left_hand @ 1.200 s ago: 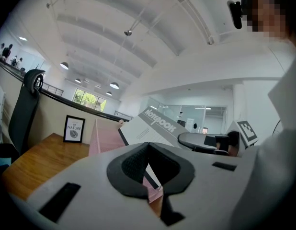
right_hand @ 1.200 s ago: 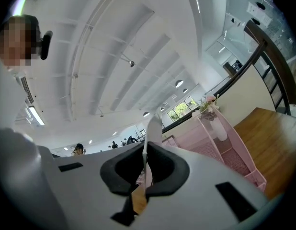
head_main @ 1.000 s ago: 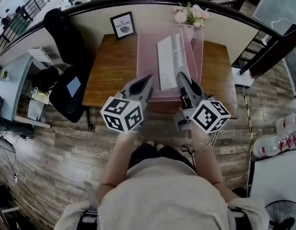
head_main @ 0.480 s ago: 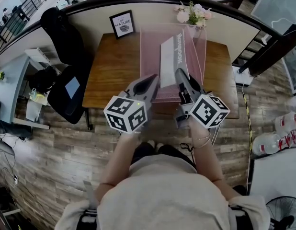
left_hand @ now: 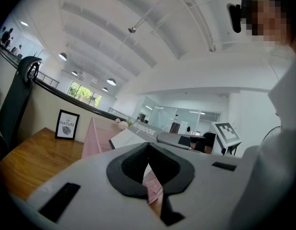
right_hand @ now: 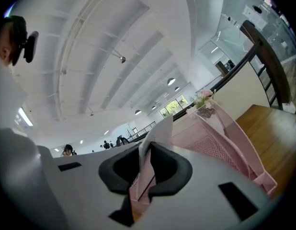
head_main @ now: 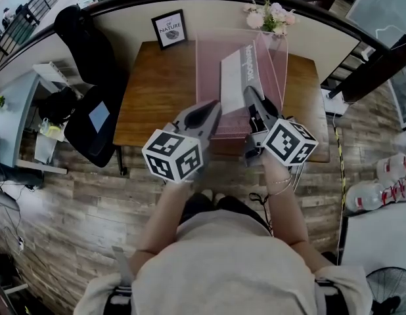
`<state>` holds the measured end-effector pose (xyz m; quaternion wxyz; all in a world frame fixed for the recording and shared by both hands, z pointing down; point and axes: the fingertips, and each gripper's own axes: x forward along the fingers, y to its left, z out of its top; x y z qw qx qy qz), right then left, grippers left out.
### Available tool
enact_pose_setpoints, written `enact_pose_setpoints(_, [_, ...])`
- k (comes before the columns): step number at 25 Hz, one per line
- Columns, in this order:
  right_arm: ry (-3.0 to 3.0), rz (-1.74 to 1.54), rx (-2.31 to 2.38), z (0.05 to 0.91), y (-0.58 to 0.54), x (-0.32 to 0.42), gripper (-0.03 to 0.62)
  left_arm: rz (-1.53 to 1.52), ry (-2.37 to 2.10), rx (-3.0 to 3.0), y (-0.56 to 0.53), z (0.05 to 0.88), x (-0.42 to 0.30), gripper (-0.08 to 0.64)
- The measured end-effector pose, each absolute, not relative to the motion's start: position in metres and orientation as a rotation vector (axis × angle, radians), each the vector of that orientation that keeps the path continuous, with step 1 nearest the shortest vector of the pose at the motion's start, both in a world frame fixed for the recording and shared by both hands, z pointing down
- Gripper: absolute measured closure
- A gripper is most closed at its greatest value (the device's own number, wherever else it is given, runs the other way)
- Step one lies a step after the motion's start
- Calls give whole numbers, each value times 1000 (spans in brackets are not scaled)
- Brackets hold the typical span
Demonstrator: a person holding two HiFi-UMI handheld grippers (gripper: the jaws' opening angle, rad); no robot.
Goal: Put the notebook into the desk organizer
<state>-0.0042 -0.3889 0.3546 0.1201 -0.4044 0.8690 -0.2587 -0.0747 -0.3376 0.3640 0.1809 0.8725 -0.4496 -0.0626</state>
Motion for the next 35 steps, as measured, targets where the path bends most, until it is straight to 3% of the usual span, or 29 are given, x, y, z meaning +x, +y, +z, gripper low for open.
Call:
enact_pose_setpoints(12, [2698,-653,-1580,386,-405,4,494,-157,-1207,2497,-337,368,-69,549])
enact_pose_setpoints(35, [2898,-299,-1731,383,-404,2,427,-173,-1171,2494,-341,373,-66,549])
